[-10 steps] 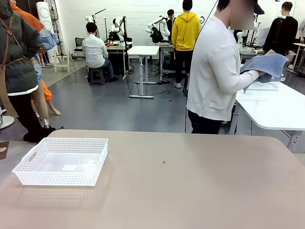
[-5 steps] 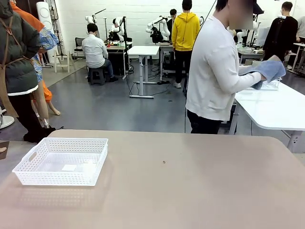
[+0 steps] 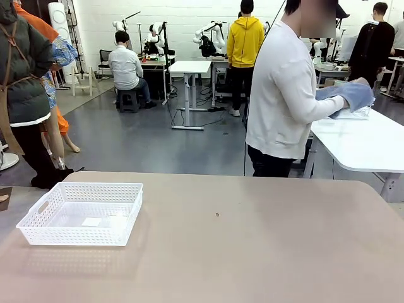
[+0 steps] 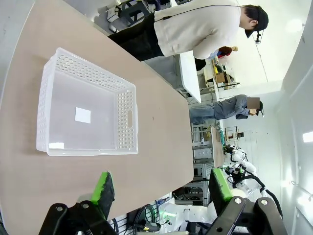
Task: Clean and organize the cups into the basket.
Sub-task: Pick up the Organizing basket and move it to the center of the table, then pick up the Reusable plastic cup from the right side of the table and place it inside the Organizing basket.
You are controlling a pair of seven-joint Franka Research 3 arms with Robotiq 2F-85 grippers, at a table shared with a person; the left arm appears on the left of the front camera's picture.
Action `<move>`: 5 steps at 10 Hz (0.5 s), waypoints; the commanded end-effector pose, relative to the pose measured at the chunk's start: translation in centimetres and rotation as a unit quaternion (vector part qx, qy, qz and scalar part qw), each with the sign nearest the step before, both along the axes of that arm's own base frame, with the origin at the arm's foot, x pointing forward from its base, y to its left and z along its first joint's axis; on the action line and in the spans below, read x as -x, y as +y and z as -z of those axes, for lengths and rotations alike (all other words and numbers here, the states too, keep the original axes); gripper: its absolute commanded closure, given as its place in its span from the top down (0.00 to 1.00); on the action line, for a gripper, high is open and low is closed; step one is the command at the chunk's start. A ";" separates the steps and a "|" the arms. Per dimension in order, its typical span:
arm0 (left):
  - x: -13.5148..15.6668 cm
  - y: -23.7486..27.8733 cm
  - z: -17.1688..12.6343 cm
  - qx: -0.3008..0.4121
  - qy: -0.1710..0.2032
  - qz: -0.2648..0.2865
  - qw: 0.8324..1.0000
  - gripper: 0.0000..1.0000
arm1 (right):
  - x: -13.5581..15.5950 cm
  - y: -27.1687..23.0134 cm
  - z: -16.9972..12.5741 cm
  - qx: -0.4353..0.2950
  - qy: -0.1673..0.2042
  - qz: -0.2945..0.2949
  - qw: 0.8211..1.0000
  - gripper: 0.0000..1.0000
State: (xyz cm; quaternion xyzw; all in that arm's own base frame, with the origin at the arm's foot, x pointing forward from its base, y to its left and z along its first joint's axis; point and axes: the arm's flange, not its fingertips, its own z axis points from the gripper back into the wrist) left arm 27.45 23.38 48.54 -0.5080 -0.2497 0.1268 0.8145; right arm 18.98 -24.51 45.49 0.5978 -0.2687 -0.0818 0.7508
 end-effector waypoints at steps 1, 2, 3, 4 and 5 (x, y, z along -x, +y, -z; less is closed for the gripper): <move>0.0 0.1 -0.1 0.004 -0.003 0.001 1.000 1.00 | 0.0 0.0 0.0 -0.003 -0.002 -0.003 1.000 1.00; 0.0 0.1 -0.1 0.004 -0.003 0.001 1.000 1.00 | 0.0 0.0 0.0 -0.003 -0.002 -0.003 1.000 1.00; 0.0 0.1 -0.1 0.004 -0.003 0.001 1.000 1.00 | 0.0 0.0 0.0 -0.003 -0.002 -0.003 1.000 1.00; 0.0 0.1 -0.1 0.004 -0.003 0.001 1.000 1.00 | 0.0 0.0 0.0 -0.003 -0.002 -0.003 1.000 1.00; 0.0 0.1 -0.1 0.004 -0.003 0.001 1.000 1.00 | 0.0 0.0 0.0 -0.003 -0.002 -0.003 1.000 1.00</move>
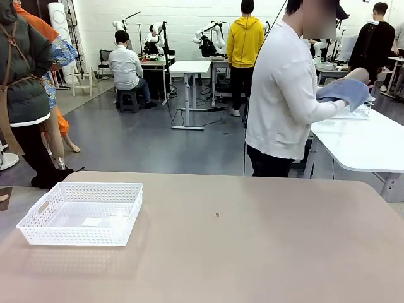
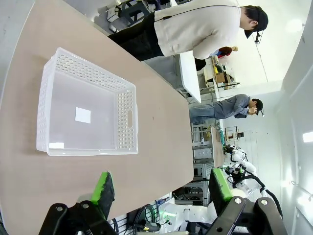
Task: Clean and organize the cups into the basket.
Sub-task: Pick up the Organizing basket and move it to the center of the table, then pick up the Reusable plastic cup from the right side of the table and place it inside the Organizing basket.
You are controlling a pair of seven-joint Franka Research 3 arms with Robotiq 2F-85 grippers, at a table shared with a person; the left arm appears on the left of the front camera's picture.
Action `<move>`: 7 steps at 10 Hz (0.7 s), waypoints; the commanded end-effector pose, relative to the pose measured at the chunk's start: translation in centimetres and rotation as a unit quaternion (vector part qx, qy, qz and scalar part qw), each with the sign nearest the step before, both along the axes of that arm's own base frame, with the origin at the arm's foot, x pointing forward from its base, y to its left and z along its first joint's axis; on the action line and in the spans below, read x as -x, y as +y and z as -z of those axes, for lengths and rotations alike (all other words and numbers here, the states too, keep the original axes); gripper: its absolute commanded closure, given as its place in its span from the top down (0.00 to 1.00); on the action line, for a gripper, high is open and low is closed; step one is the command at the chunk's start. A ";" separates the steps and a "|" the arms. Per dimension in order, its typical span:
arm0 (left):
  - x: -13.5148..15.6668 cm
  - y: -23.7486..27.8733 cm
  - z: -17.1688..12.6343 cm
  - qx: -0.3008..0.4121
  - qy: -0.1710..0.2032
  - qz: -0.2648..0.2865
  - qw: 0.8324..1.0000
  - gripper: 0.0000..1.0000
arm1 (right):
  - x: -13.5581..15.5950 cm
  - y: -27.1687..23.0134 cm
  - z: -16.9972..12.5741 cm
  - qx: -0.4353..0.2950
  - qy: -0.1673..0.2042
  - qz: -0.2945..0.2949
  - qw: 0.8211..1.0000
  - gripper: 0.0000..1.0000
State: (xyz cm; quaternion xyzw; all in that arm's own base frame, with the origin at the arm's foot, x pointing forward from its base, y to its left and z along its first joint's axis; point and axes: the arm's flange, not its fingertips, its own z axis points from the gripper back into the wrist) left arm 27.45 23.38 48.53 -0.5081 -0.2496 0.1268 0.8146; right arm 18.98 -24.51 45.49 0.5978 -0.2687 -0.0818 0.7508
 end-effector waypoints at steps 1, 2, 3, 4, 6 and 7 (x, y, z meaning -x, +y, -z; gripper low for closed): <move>0.0 0.1 -0.1 0.004 -0.004 0.001 1.000 1.00 | 0.0 0.0 0.0 -0.003 -0.002 -0.003 1.000 1.00; 0.0 0.1 -0.1 0.004 -0.004 0.001 1.000 1.00 | 0.0 0.0 0.0 -0.003 -0.002 -0.003 1.000 1.00; 0.0 0.1 -0.1 0.004 -0.004 0.001 1.000 1.00 | 0.0 0.0 0.0 -0.003 -0.002 -0.003 1.000 1.00; 0.0 0.1 -0.1 0.004 -0.004 0.001 1.000 1.00 | 0.0 0.0 0.0 -0.003 -0.002 -0.003 1.000 1.00; 0.0 0.1 -0.1 0.004 -0.004 0.001 1.000 1.00 | 0.0 0.0 0.0 -0.003 -0.002 -0.003 1.000 1.00; 0.0 0.1 -0.1 0.004 -0.004 0.001 1.000 1.00 | 0.0 0.0 0.0 -0.003 -0.002 -0.003 1.000 1.00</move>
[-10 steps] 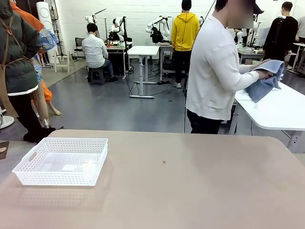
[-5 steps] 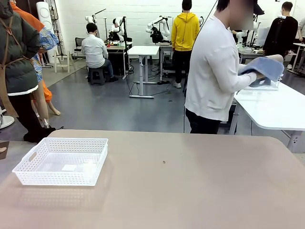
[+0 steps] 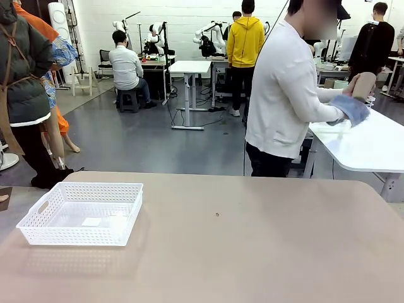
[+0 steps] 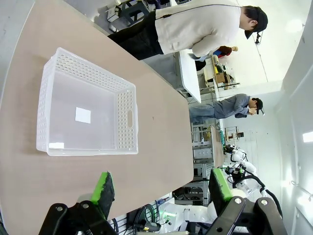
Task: Clean and organize the cups into the basket.
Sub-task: Pick up the Organizing basket and move it to the center of the table, then pick up the Reusable plastic cup from the right side of the table and place it inside the Organizing basket.
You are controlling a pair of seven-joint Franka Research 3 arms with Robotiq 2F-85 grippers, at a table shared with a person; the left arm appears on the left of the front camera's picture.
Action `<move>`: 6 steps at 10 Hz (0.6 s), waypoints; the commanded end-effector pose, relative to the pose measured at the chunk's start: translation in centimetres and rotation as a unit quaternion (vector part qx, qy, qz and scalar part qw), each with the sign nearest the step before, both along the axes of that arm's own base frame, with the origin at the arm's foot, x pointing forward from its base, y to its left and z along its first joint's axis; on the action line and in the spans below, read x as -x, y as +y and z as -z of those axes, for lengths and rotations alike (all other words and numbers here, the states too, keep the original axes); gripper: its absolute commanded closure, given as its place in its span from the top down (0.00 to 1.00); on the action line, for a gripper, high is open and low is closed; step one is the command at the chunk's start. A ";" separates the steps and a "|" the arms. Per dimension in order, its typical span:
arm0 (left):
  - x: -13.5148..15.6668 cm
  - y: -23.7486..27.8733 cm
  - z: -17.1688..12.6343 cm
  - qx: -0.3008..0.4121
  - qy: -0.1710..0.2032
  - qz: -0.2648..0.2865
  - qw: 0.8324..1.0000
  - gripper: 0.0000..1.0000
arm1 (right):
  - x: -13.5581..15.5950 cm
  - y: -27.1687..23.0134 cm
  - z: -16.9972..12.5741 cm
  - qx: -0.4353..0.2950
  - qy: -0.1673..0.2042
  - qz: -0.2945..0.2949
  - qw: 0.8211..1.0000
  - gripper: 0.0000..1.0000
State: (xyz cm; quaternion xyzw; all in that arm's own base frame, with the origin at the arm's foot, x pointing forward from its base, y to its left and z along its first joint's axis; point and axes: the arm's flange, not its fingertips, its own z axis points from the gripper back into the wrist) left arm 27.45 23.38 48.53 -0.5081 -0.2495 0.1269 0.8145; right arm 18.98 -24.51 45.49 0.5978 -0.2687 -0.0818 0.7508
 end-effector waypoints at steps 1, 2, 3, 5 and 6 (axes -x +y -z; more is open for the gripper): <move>0.0 0.1 -0.1 0.004 -0.004 0.001 1.000 1.00 | 0.0 0.0 0.0 -0.003 -0.002 -0.003 1.000 1.00; 0.0 0.1 -0.1 0.004 -0.004 0.001 1.000 1.00 | 0.0 0.0 0.0 -0.003 -0.002 -0.003 1.000 1.00; 0.0 0.1 -0.1 0.004 -0.004 0.001 1.000 1.00 | 0.0 0.0 0.0 -0.003 -0.002 -0.003 1.000 1.00; 0.0 0.1 -0.1 0.004 -0.004 0.001 1.000 1.00 | 0.0 0.0 0.0 -0.003 -0.002 -0.003 1.000 1.00; 0.0 0.1 -0.1 0.004 -0.004 0.001 1.000 1.00 | 0.0 0.0 0.0 -0.003 -0.002 -0.003 1.000 1.00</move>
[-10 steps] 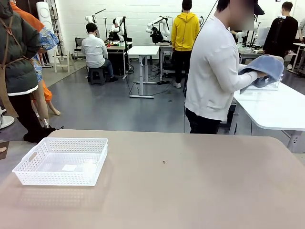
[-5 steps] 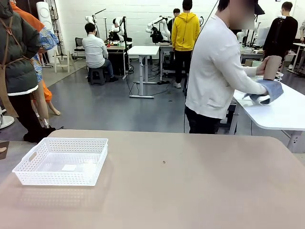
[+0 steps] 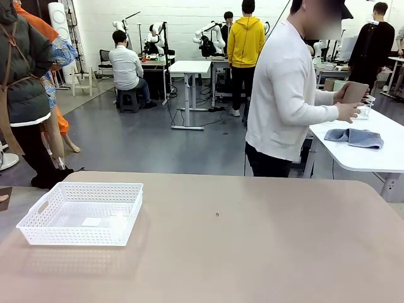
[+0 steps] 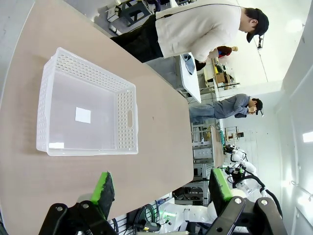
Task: Clean and organize the cups into the basket.
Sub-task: Pick up the Organizing basket and move it to the center of the table, then pick up the Reusable plastic cup from the right side of the table and place it inside the Organizing basket.
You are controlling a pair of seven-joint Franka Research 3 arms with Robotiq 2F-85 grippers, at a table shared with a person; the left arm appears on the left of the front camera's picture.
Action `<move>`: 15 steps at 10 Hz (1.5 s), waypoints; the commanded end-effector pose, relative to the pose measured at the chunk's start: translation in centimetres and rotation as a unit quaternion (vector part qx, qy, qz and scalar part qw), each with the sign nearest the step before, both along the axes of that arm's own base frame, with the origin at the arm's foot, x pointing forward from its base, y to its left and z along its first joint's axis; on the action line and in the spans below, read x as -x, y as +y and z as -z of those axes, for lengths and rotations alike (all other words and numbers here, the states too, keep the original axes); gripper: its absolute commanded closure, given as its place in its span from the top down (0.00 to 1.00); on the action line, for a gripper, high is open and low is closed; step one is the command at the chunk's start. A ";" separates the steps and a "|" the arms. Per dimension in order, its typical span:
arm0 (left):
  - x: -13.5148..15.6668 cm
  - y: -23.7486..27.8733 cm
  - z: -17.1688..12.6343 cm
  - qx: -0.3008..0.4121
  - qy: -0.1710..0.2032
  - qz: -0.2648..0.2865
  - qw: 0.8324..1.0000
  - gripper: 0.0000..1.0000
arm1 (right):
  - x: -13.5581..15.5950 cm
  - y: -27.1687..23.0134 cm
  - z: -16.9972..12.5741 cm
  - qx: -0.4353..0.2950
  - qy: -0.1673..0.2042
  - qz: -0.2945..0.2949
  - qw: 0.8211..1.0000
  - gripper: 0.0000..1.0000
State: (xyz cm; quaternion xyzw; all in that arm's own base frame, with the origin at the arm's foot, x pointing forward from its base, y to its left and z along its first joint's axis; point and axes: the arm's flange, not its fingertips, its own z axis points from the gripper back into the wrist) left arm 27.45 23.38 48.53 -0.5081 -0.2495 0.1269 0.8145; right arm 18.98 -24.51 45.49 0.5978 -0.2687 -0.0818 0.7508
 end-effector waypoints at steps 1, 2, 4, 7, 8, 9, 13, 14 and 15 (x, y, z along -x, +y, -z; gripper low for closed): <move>0.0 0.1 -0.1 0.004 -0.004 0.001 1.000 1.00 | 0.0 0.0 0.0 -0.003 -0.002 -0.003 1.000 1.00; 0.0 0.1 -0.1 0.004 -0.004 0.001 1.000 1.00 | 0.0 0.0 0.0 -0.003 -0.002 -0.003 1.000 1.00; 0.0 0.1 -0.1 0.004 -0.004 0.001 1.000 1.00 | 0.0 0.0 0.0 -0.003 -0.002 -0.003 1.000 1.00; 0.0 0.1 -0.1 0.004 -0.004 0.001 1.000 1.00 | 0.0 0.0 0.0 -0.003 -0.002 -0.003 1.000 1.00; 0.0 0.1 -0.1 0.004 -0.004 0.001 1.000 1.00 | 0.0 0.0 0.0 -0.003 -0.002 -0.003 1.000 1.00; 0.0 0.1 -0.1 0.004 -0.004 0.001 1.000 1.00 | 0.0 0.0 0.0 -0.003 -0.002 -0.003 1.000 1.00; 0.0 0.1 -0.1 0.004 -0.004 0.001 1.000 1.00 | 0.0 0.0 0.0 -0.003 -0.002 -0.003 1.000 1.00; 0.0 0.1 -0.1 0.004 -0.004 0.001 1.000 1.00 | 0.0 0.0 0.0 -0.003 -0.002 -0.003 1.000 1.00; 0.0 0.1 -0.1 0.004 -0.004 0.001 1.000 1.00 | 0.0 0.0 0.0 -0.003 -0.002 -0.003 1.000 1.00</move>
